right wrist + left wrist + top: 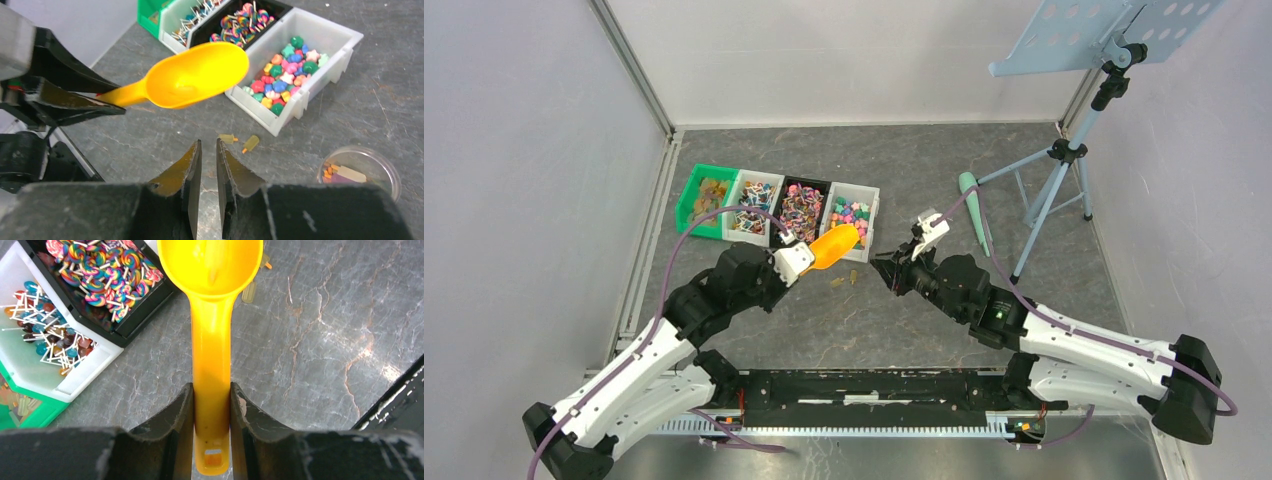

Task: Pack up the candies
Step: Scoop the fake candies from the center of the board.

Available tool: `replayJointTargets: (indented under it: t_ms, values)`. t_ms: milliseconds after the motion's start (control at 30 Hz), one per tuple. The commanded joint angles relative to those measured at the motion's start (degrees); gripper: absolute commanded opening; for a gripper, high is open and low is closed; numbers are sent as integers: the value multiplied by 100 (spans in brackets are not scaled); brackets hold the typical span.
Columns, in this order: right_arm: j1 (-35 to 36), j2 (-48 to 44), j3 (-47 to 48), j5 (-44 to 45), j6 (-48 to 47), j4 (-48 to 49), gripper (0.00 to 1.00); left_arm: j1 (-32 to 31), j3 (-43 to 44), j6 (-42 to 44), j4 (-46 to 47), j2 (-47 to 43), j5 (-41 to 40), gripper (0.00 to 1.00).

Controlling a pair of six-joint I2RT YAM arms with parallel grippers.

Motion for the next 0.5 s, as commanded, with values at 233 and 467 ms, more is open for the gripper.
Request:
replayJointTargets:
  t_ms: [233, 467]
  values:
    - [-11, 447, -56, 304, -262, -85, 23, 92, 290, 212, -438, -154, -682, 2]
    - [-13, 1176, -10, 350, -533, 164, 22, 138, 392, 1353, -1257, 260, -630, 2]
